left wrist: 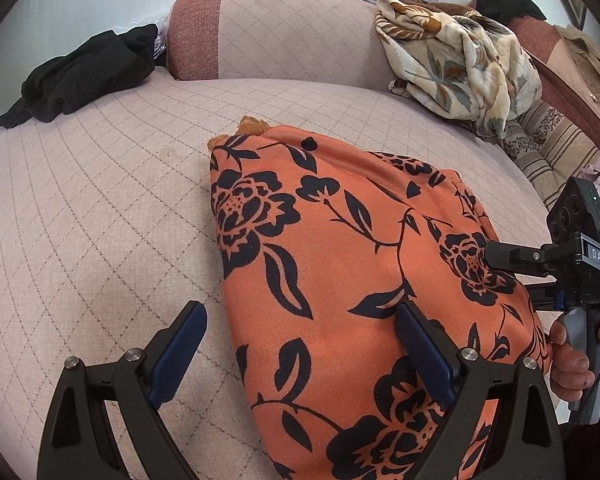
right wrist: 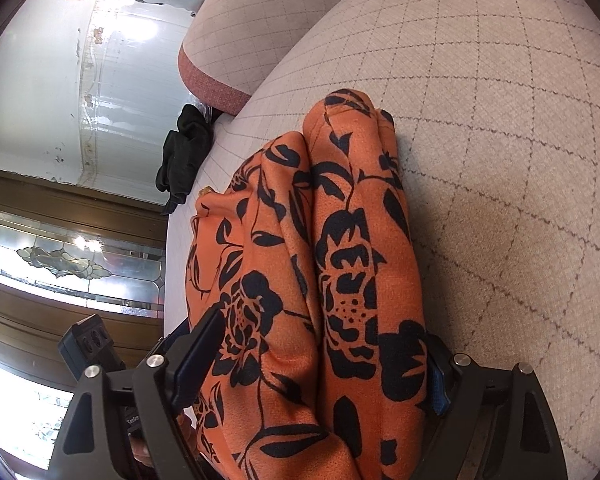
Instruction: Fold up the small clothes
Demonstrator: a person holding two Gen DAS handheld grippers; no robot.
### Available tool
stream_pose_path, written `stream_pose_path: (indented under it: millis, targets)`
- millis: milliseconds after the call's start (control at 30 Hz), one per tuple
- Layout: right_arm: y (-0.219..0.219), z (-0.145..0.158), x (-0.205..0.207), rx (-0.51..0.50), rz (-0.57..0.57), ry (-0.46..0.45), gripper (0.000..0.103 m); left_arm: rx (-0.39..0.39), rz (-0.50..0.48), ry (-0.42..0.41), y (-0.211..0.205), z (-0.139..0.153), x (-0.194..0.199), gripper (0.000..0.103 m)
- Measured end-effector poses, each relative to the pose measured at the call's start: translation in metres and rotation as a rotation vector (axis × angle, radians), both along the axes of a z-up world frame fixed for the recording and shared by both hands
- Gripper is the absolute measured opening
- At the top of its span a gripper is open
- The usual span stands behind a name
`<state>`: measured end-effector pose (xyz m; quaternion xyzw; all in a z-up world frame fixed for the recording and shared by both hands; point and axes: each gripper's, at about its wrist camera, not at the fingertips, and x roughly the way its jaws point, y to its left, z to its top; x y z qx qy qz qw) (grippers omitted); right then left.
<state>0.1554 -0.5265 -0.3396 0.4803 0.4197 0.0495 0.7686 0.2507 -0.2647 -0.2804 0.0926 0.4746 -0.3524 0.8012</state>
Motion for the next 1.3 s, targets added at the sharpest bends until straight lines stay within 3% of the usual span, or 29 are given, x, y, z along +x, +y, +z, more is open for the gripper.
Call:
stream_pose_path:
  millis: [400,500,567,767,933,1033,1300]
  targets:
    - [-0.002,0.0,-0.001,-0.013,0.007,-0.001,0.084,-0.024,-0.008,0.011,0.002,0.0,0.001,0.095]
    - [0.004,0.001,0.001,-0.048,0.019,0.012,0.067,-0.061,-0.019,0.018,0.002,0.002,-0.001,0.077]
    - [0.01,0.003,0.004,-0.061,0.023,0.017,0.057,-0.069,-0.018,0.01,0.004,0.004,-0.002,0.053]
    - [0.026,0.029,0.008,-0.164,0.003,0.007,0.048,-0.116,0.021,0.031,0.02,0.014,0.002,0.03]
    - [0.041,0.059,-0.004,-0.174,-0.031,-0.09,0.048,-0.142,0.055,-0.011,0.044,0.041,-0.008,0.027]
    - [0.052,0.07,-0.008,-0.126,-0.022,-0.145,0.048,-0.137,0.089,-0.06,0.064,0.061,-0.018,0.027]
    - [0.095,0.069,0.013,0.009,0.054,-0.162,0.048,-0.085,0.191,-0.089,0.119,0.079,-0.029,0.027]
